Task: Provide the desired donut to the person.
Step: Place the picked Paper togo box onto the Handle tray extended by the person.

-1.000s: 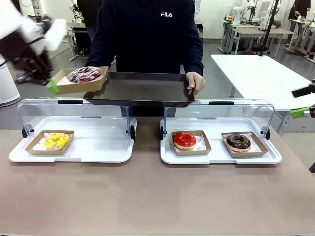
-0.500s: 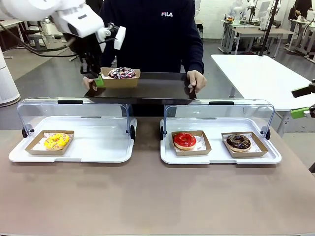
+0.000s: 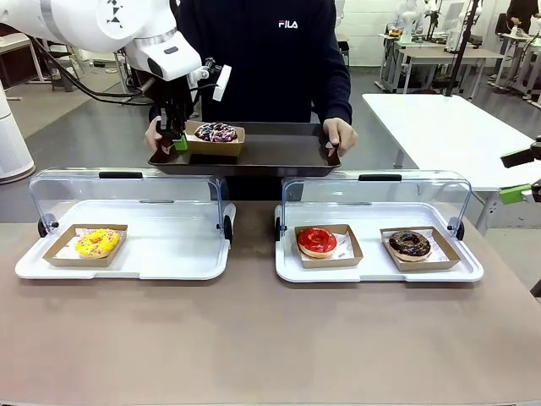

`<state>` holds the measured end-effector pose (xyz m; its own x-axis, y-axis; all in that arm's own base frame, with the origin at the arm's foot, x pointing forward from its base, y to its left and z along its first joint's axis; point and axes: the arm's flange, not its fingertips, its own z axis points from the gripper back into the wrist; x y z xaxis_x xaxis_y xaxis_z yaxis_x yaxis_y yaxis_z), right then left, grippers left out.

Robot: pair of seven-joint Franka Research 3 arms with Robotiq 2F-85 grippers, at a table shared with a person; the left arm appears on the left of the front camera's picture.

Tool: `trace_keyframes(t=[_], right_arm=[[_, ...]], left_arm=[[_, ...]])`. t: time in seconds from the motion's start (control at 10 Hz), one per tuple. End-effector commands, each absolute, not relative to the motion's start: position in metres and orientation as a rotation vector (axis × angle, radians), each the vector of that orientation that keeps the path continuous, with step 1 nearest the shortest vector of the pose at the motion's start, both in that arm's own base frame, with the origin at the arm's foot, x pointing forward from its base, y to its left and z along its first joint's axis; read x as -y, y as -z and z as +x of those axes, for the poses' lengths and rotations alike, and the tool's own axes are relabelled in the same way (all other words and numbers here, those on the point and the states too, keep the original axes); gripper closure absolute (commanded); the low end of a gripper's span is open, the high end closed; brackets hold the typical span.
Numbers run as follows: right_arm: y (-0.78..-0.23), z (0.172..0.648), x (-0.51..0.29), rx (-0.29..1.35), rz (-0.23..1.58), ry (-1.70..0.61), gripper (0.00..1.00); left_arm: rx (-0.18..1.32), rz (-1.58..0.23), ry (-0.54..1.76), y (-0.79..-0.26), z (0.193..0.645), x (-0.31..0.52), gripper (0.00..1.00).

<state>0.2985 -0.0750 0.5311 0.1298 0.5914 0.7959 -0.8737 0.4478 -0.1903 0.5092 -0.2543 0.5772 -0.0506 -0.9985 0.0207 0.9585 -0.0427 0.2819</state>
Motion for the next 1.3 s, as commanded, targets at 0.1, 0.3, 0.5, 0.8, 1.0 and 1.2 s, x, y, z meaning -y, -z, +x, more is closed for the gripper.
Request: trace_keyframes(t=[0.1,0.3,0.5,0.8,1.0,1.2], right_arm=[[-0.530,0.301,0.074,0.967,0.383,-1.102,0.00],[-0.530,0.301,0.074,0.967,0.383,-1.102,0.00],[-0.530,0.301,0.074,0.967,0.383,-1.102,0.00],[-0.530,0.301,0.074,0.967,0.383,-1.102,0.00],[-0.530,0.301,0.074,0.967,0.383,-1.102,0.00],[-0.530,0.301,0.074,0.967,0.383,-1.102,0.00]], left_arm=[[0.224,0.169,1.600,-0.578,0.516,0.258,0.40],[0.226,0.158,1.607,-0.580,0.516,0.257,0.00],[0.227,0.154,1.615,-0.584,0.514,0.256,0.00],[0.219,0.126,1.625,-0.587,0.513,0.254,0.00],[0.217,0.127,1.627,-0.587,0.514,0.253,0.00],[0.207,0.082,1.658,-0.589,0.507,0.251,0.00]])
